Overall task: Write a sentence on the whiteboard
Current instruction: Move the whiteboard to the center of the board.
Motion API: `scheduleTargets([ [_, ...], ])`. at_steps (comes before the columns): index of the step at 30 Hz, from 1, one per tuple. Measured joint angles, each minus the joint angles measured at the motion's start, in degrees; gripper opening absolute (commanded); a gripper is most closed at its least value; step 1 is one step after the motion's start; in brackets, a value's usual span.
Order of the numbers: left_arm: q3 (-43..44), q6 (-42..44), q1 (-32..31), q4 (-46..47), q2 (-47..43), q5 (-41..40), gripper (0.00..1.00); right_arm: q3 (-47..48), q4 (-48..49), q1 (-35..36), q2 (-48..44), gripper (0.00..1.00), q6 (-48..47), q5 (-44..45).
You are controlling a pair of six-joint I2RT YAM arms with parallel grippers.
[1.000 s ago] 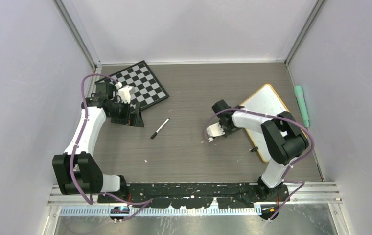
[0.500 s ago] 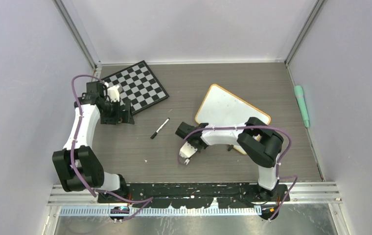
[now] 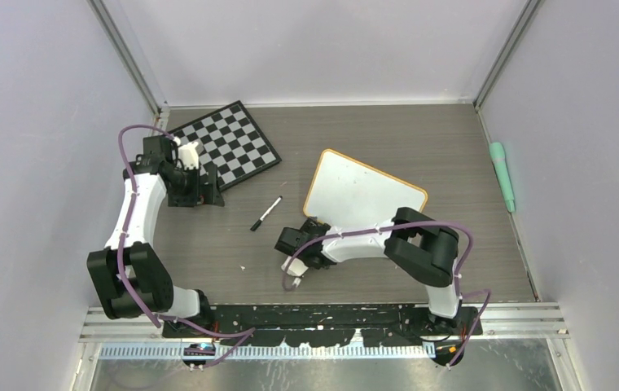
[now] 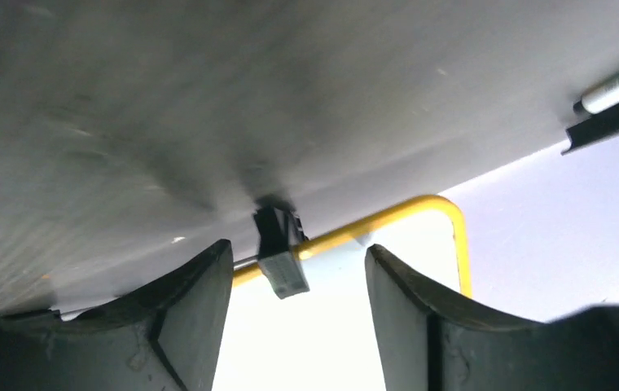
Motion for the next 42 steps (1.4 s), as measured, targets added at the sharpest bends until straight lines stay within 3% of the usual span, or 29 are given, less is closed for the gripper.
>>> scheduleTargets([
  [6, 0.0, -0.9, 0.0, 0.0, 0.0, 1.5, 1.00, 4.1, -1.9, -0.1, -0.7, 0.85, 9.6, 0.9],
  [12, 1.3, -2.1, 0.0, 0.9, 0.0, 5.1, 1.00, 12.4, -8.3, -1.9, -9.2, 0.86, 25.4, -5.6],
  [18, 4.7, -4.0, -2.4, 3.9, 0.0, 5.7, 1.00, 24.3, -12.6, -14.5, -20.4, 0.87, 43.2, -17.4],
  [25, 4.7, -7.6, -20.7, 9.2, 0.3, -0.8, 0.95, 27.2, -17.3, -36.0, -32.9, 0.90, 61.9, -30.2],
  [30, 2.4, -13.0, -34.5, 16.5, 1.1, -8.5, 0.86, 22.9, -17.9, -47.8, -42.7, 0.97, 74.6, -34.5],
  [36, 0.1, -17.7, -51.1, 24.3, 6.2, -20.1, 0.70, 15.3, -18.3, -57.4, -52.2, 0.97, 85.4, -34.5],
  [42, -2.3, -23.5, -58.2, 30.0, 13.7, -26.2, 0.61, 10.0, -18.6, -61.2, -54.2, 0.97, 89.5, -35.5],
])
